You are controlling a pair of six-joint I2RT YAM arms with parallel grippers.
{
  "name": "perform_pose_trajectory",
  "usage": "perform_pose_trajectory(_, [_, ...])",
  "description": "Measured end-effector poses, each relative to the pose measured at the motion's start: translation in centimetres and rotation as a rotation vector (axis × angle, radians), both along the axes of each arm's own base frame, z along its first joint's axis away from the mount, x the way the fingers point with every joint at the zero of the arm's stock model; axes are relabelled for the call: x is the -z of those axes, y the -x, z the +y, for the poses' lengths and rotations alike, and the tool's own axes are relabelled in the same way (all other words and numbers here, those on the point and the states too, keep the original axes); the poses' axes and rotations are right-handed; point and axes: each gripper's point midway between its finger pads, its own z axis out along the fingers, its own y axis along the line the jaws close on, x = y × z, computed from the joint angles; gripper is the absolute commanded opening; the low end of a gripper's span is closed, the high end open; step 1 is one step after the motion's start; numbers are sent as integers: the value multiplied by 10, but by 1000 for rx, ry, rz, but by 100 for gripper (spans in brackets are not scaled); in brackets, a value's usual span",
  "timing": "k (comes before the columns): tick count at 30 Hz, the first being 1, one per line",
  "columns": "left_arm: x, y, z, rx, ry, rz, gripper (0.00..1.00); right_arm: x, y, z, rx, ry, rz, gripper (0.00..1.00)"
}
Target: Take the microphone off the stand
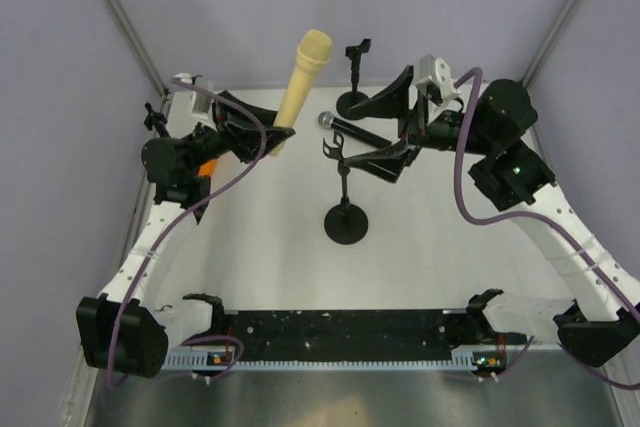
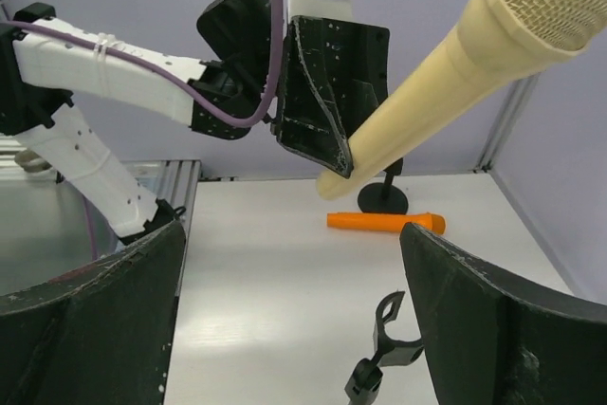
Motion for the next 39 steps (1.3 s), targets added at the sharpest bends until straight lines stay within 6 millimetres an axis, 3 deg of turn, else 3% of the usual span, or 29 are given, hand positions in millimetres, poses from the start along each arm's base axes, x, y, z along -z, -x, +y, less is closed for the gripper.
perform_pose_trajectory(6, [22,-43,7,-171,7,156,0,14,-34,4,52,-66,166,89])
perform_pose_trajectory(11, [40,-59,14,-274,-20,224,0,26,-53,8,63,-106,294,88])
perform_pose_trajectory(14, [43,-55,11,-267,-42,221,0,22,-55,10,51,-130,324,87])
perform_pose_trajectory(21, [37,-25,-12,-132,-95,161,0,13,-61,17,18,-163,364,84])
perform_pose_trajectory(26, [35,-12,-22,-71,-121,129,0,23,-71,23,23,-154,394,83])
perform_pose_trajectory(33, [32,-2,-32,-32,-153,99,0,37,-80,29,28,-131,417,82])
perform_pose_trajectory(39, [37,-7,-35,-29,-165,117,0,41,-81,32,15,-117,407,75])
